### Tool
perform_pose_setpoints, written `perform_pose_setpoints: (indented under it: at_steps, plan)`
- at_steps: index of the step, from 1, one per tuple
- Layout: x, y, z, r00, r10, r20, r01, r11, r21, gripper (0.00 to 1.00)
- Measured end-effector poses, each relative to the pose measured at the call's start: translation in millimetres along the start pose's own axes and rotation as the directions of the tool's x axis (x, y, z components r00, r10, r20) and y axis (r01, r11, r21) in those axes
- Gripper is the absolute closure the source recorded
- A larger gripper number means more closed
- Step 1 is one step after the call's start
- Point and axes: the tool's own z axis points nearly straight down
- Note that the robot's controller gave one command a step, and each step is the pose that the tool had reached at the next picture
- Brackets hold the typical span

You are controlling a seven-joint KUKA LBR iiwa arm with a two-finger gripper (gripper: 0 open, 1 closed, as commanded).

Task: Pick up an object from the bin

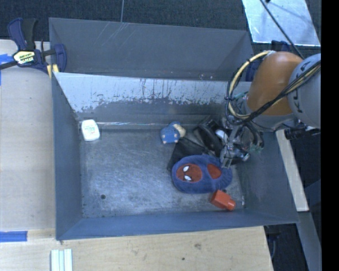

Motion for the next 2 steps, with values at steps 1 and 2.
perform_pose_setpoints:
  at_steps: [1, 2]
  plan:
    - [-0.6, -2.1, -3.2, 1.0, 0.0, -0.002, 0.0, 1.0, 0.002, 1.0]
    - [13.7, -4.1, -2.3, 0.992, 0.125, 0.027, -0.125, 0.992, 0.0, 1.0]
